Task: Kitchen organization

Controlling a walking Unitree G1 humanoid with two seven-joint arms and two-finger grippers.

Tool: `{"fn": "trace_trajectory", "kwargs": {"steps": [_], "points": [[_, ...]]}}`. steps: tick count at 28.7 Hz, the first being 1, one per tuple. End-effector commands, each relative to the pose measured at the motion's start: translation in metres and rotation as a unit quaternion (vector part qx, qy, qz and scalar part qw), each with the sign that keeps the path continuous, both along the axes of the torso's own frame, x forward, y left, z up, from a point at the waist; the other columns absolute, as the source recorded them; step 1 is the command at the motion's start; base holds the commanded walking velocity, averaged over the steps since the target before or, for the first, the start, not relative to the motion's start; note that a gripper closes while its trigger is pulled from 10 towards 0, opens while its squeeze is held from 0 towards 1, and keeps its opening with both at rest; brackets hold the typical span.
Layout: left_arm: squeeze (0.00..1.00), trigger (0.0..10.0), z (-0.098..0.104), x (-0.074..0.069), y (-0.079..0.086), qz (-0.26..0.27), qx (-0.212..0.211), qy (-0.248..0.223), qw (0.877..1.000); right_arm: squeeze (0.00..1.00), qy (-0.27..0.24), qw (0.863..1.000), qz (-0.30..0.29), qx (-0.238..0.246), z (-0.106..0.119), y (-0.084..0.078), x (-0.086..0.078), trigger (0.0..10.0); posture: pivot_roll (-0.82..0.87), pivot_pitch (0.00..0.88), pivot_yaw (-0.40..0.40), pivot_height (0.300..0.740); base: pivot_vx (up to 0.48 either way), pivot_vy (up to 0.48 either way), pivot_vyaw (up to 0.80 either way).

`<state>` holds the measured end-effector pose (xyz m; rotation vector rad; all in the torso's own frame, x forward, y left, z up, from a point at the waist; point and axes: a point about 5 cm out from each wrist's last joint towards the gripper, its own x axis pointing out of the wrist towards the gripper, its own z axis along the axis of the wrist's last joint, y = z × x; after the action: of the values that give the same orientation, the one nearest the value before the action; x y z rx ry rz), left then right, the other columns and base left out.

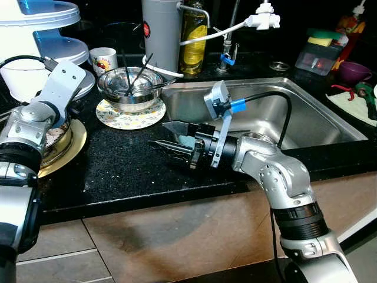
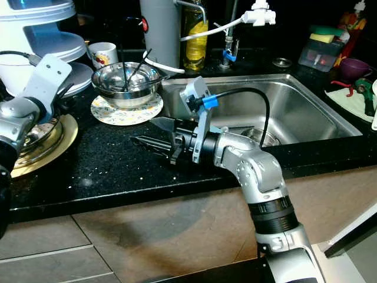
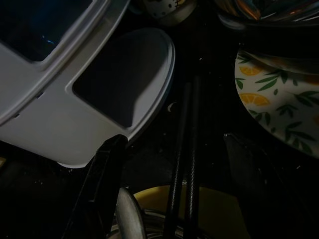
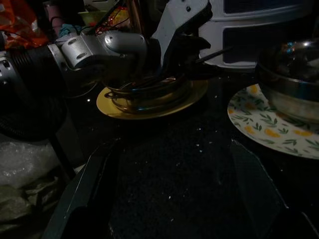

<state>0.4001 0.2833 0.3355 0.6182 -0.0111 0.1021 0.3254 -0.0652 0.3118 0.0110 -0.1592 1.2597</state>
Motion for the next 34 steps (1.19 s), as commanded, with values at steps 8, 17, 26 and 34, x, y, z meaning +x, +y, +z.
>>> {"fn": "trace_trajectory", "kwargs": {"steps": [8, 17, 26, 34], "points": [[0.00, 10.0, 0.024, -0.002, -0.003, -0.016, -0.057, -0.045, 0.997, 0.00, 0.009, 1.000, 0.009, 0.020, 0.011, -0.002, -0.001, 10.0, 0.00, 0.197, -0.049, 0.740, 0.000, 0.000, 0.00], [0.00, 10.0, 0.042, -0.006, -0.004, -0.029, -0.056, -0.073, 0.995, 0.00, 0.015, 1.000, 0.014, 0.024, 0.012, -0.002, -0.001, 10.0, 0.00, 0.197, -0.052, 0.740, 0.000, 0.000, 0.00], [0.31, 10.0, 0.022, -0.007, 0.004, -0.018, 0.008, -0.008, 1.000, 0.00, 0.027, 0.999, 0.018, 0.027, 0.007, -0.001, -0.002, 10.0, 0.00, 0.196, -0.050, 0.740, 0.000, 0.000, 0.00], [0.00, 10.0, 0.021, -0.007, 0.005, -0.014, -0.005, -0.003, 1.000, 0.00, 0.029, 0.999, 0.016, 0.026, 0.007, -0.002, -0.001, 10.0, 0.00, 0.193, -0.048, 0.740, 0.000, 0.000, 0.00]]}}
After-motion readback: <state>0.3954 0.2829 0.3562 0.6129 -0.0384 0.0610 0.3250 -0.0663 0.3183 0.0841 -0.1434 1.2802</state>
